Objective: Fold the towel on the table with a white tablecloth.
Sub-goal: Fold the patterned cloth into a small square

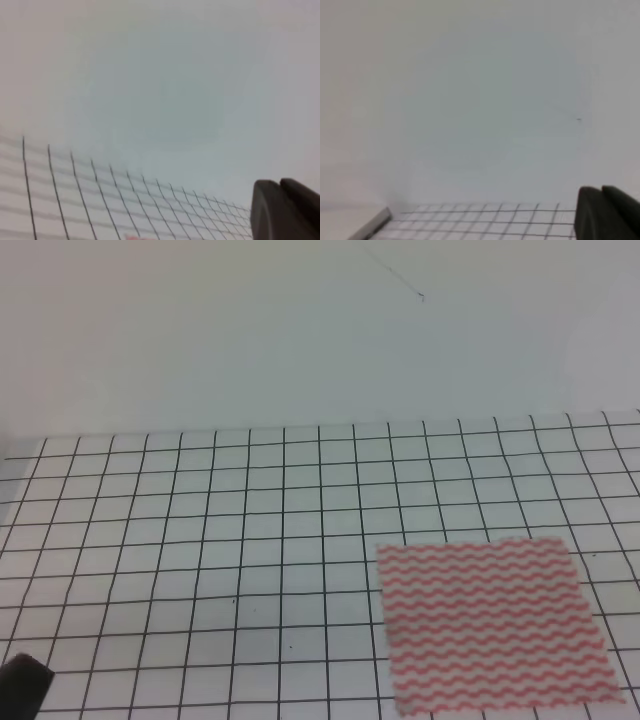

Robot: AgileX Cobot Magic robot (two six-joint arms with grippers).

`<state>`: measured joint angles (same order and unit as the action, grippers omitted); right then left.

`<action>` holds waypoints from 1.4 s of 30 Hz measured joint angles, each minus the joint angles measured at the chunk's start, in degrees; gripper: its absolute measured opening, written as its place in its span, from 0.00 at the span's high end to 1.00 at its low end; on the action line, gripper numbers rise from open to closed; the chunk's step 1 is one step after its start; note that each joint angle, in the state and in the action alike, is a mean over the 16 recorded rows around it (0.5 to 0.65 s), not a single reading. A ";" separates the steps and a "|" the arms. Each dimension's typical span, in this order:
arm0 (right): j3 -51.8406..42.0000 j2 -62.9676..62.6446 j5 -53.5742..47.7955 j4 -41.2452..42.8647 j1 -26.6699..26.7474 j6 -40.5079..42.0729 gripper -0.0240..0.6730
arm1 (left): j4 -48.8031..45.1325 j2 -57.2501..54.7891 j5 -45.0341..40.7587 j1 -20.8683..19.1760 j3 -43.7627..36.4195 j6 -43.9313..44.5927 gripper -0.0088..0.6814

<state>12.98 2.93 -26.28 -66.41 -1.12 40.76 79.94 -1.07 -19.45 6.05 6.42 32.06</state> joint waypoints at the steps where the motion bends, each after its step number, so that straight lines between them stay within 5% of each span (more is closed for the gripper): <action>1: 1.52 1.18 -0.72 1.42 0.00 1.17 0.97 | 0.20 -0.53 -0.51 0.00 1.11 2.32 0.99; 13: 18.46 26.58 -11.64 22.51 0.00 0.68 0.97 | -11.46 -17.55 -8.44 0.00 15.82 11.62 0.99; 22: 25.29 45.86 -19.16 26.96 0.01 -3.94 0.95 | -18.11 -32.98 -14.75 0.00 20.85 11.30 0.99; 42: 29.48 65.68 -23.37 35.38 3.60 -16.85 0.64 | -19.79 -47.68 -26.38 0.00 28.22 10.63 0.99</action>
<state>42.46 68.61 -49.65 -31.04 2.48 23.92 60.15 -48.75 -45.84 6.05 34.64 42.70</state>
